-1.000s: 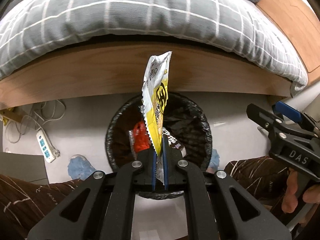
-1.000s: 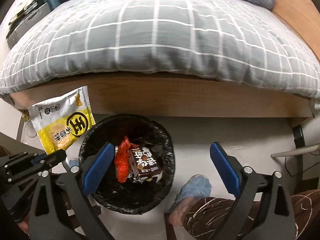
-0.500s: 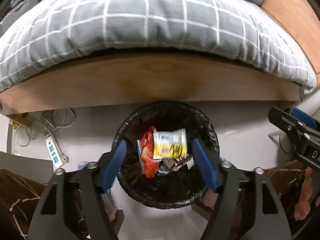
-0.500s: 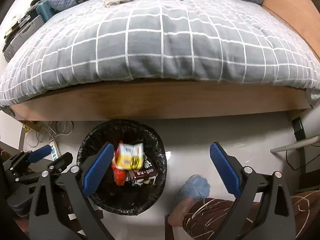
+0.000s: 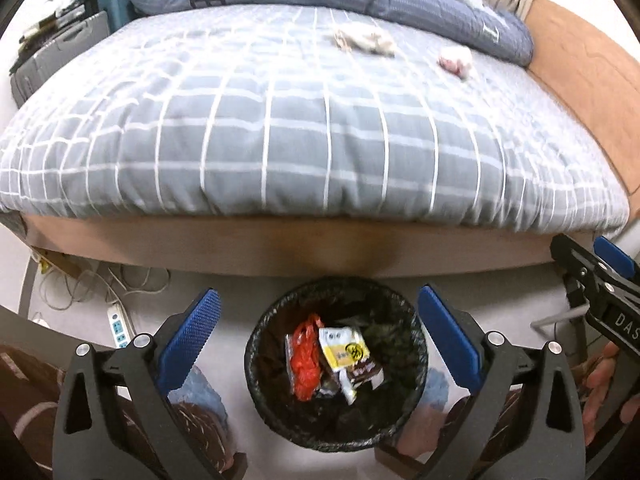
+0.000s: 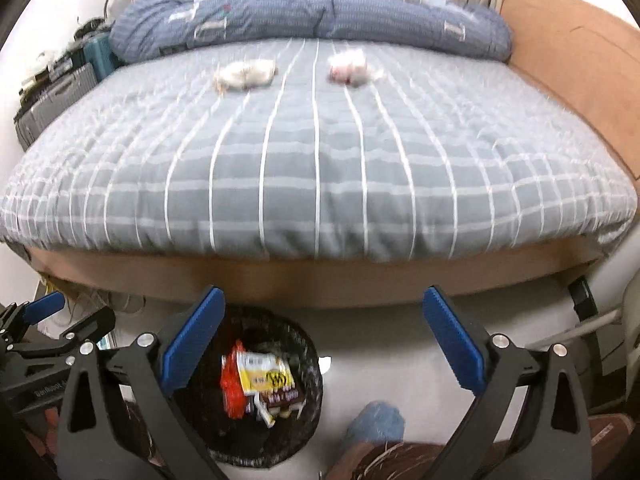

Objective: Collect trash
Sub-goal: 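Move both tools back over the bed toward the white bag and clear bag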

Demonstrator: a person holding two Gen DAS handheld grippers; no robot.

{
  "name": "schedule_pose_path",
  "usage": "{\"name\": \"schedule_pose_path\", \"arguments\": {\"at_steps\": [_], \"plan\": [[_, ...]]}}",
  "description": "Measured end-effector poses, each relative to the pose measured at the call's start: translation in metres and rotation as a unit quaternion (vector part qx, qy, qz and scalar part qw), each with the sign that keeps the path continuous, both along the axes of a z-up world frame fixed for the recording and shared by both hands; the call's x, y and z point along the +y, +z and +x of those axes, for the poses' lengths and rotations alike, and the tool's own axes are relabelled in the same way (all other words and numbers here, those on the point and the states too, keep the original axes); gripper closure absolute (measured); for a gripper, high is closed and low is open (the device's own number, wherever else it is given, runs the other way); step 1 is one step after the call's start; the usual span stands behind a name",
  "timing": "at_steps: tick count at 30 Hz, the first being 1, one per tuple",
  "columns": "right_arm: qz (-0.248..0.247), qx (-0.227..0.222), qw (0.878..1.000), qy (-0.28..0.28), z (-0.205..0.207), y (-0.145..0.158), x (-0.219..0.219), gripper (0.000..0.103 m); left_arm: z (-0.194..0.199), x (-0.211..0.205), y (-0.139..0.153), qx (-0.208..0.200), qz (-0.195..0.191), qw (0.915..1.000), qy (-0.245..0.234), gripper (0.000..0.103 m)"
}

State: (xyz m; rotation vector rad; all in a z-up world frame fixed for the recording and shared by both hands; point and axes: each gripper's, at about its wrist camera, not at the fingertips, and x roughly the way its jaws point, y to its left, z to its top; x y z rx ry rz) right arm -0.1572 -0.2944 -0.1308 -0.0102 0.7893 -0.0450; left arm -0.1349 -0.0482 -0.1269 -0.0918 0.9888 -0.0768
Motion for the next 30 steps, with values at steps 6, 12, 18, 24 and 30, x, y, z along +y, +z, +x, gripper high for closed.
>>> {"name": "schedule_pose_path", "arguments": {"at_steps": [6, 12, 18, 24, 30], "plan": [[-0.001, -0.050, 0.999, -0.013, 0.015, 0.040, -0.017, 0.008, 0.026, -0.002, 0.031, -0.027, 0.001, 0.9996, -0.001, 0.006], [0.007, -0.064, 0.998, -0.027, 0.048, 0.062, -0.033, 0.008, 0.064, -0.001, 0.063, -0.064, -0.006, 0.9979, 0.009, 0.006], [0.002, -0.076, 0.997, -0.031, 0.075, 0.076, -0.038, 0.008, 0.096, 0.000, 0.085, -0.088, -0.008, 0.9961, 0.009, 0.006], [-0.003, -0.084, 0.996, -0.027, 0.103, 0.085, -0.034, 0.008, 0.126, -0.002, 0.095, -0.095, -0.001, 0.9954, 0.004, 0.006], [-0.005, -0.080, 0.997, -0.021, 0.133, 0.087, -0.030, 0.008, 0.157, -0.004, 0.098, -0.098, 0.001, 0.9952, -0.003, 0.006]]}}
